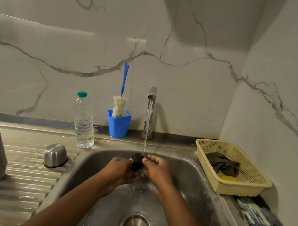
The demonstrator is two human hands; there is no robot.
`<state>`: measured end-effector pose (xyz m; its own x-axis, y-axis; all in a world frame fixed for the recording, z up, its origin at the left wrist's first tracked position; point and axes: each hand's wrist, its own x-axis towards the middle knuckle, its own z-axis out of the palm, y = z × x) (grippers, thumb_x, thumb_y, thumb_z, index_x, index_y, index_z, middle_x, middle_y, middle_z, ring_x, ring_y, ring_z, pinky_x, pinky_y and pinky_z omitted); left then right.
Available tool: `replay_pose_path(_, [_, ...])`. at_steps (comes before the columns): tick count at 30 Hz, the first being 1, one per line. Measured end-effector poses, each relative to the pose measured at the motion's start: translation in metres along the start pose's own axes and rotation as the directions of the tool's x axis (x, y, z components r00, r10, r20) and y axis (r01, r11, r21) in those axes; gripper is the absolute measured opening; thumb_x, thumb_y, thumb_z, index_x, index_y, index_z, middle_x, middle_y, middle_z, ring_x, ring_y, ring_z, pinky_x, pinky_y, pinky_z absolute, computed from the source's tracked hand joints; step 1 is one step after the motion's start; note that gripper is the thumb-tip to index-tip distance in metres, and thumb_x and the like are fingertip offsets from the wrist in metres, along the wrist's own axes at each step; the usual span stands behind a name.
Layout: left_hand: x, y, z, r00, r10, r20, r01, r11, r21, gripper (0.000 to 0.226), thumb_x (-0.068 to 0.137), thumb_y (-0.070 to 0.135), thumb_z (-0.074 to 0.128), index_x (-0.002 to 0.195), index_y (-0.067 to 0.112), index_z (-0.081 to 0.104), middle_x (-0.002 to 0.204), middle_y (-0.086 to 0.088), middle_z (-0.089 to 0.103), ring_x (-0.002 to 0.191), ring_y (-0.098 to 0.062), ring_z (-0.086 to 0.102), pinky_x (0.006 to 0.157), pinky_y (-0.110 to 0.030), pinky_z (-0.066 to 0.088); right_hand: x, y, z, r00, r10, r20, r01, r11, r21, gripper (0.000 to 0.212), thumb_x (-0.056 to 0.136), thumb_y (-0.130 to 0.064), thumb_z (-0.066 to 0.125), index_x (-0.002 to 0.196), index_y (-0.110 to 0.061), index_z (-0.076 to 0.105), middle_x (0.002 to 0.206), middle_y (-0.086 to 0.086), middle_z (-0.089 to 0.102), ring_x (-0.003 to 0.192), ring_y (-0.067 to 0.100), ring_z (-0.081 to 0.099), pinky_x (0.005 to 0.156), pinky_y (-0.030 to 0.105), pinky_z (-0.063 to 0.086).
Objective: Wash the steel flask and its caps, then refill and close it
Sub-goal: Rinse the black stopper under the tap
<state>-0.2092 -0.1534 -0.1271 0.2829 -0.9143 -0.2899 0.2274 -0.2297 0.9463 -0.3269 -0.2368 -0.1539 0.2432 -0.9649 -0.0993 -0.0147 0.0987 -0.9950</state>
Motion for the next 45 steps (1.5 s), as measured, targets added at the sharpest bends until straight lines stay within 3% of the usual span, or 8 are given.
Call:
replay_pose_path(6, [-0.003, -0.008, 0.003, 0.998, -0.025, 0.049, 0.017, 0.988, 0.153, 0.024, 0.106, 0.009, 0.055, 0.125, 0.001, 0.067, 0.119, -0.024, 0.074, 0.108, -0.038, 0.073, 0.092, -0.043, 0.061, -0.003, -0.009, -0.009, 0.996, -0.081, -0.048, 0.078, 0.996, -0.049, 0.015, 0.094, -0.013, 0.075, 0.105, -0.022, 0.071, 0.105, 0.0, 0.075, 0.096, 0.011, 0.069, 0.086, 0.027, 0.058])
replay_pose_path(10, [-0.002, -0.008, 0.0, 0.987, 0.142, 0.074, -0.152, 0.978, 0.144, 0.045, 0.095, -0.003, 0.068, 0.135, 0.016, 0.061, 0.116, -0.013, 0.075, 0.098, -0.023, 0.078, 0.084, -0.036, 0.065, -0.007, -0.01, -0.012, 0.975, -0.217, -0.053, 0.205, 0.963, -0.175, 0.025, 0.089, -0.017, 0.081, 0.112, -0.021, 0.073, 0.1, -0.009, 0.073, 0.093, 0.003, 0.068, 0.081, 0.018, 0.055])
replay_pose_path(17, [-0.001, -0.011, 0.001, 0.92, 0.389, 0.037, -0.388, 0.899, 0.204, 0.028, 0.095, 0.005, 0.073, 0.119, 0.018, 0.074, 0.106, -0.002, 0.081, 0.101, -0.02, 0.078, 0.096, -0.044, 0.062, -0.01, -0.024, -0.017, 0.971, -0.234, 0.04, 0.238, 0.962, -0.138, 0.04, 0.084, -0.009, 0.084, 0.122, -0.017, 0.072, 0.112, -0.002, 0.076, 0.105, 0.011, 0.071, 0.096, 0.033, 0.06])
replay_pose_path(25, [0.002, -0.01, 0.001, 0.914, 0.405, 0.032, -0.403, 0.892, 0.205, 0.03, 0.099, 0.012, 0.071, 0.127, 0.023, 0.071, 0.109, 0.002, 0.081, 0.103, -0.015, 0.077, 0.099, -0.044, 0.061, -0.01, -0.022, -0.018, 0.97, -0.21, 0.123, 0.24, 0.914, -0.327, 0.044, 0.099, -0.022, 0.067, 0.143, -0.024, 0.061, 0.13, -0.002, 0.069, 0.117, 0.019, 0.067, 0.104, 0.046, 0.055])
replay_pose_path(32, [0.002, -0.008, 0.008, 0.901, 0.392, 0.183, -0.43, 0.862, 0.269, 0.038, 0.109, 0.01, 0.05, 0.137, 0.035, 0.057, 0.116, 0.002, 0.077, 0.106, -0.022, 0.074, 0.097, -0.042, 0.062, -0.01, -0.024, -0.024, 0.979, -0.205, -0.023, 0.201, 0.972, -0.12, 0.032, 0.104, -0.024, 0.063, 0.133, -0.011, 0.067, 0.122, 0.007, 0.073, 0.106, 0.017, 0.071, 0.079, 0.027, 0.063])
replay_pose_path(37, [0.004, -0.009, 0.008, 0.905, 0.411, 0.113, -0.426, 0.866, 0.263, 0.034, 0.109, 0.013, 0.053, 0.126, 0.04, 0.065, 0.113, 0.009, 0.076, 0.108, -0.012, 0.073, 0.1, -0.038, 0.06, -0.012, -0.022, -0.024, 0.955, -0.29, -0.055, 0.276, 0.945, -0.176, 0.029, 0.098, -0.022, 0.071, 0.126, -0.015, 0.071, 0.114, 0.0, 0.075, 0.102, 0.009, 0.07, 0.088, 0.028, 0.061])
replay_pose_path(41, [0.005, -0.007, 0.006, 0.931, 0.365, 0.007, -0.364, 0.925, 0.108, 0.02, 0.108, 0.024, 0.057, 0.115, 0.023, 0.075, 0.102, -0.005, 0.081, 0.107, -0.027, 0.075, 0.101, -0.052, 0.058, -0.014, -0.022, -0.021, 0.947, -0.319, 0.047, 0.321, 0.92, -0.226, 0.042, 0.092, -0.011, 0.077, 0.132, -0.019, 0.067, 0.12, -0.011, 0.069, 0.104, 0.0, 0.065, 0.078, 0.007, 0.052])
replay_pose_path(45, [0.008, -0.008, 0.001, 0.932, 0.362, -0.011, -0.36, 0.931, 0.065, 0.019, 0.104, 0.021, 0.063, 0.12, 0.015, 0.073, 0.105, -0.005, 0.081, 0.103, -0.022, 0.077, 0.099, -0.047, 0.061, -0.011, -0.018, -0.019, 0.947, -0.309, 0.093, 0.323, 0.907, -0.27, 0.05, 0.086, -0.007, 0.082, 0.132, -0.019, 0.068, 0.126, -0.005, 0.072, 0.114, 0.008, 0.067, 0.098, 0.024, 0.056])
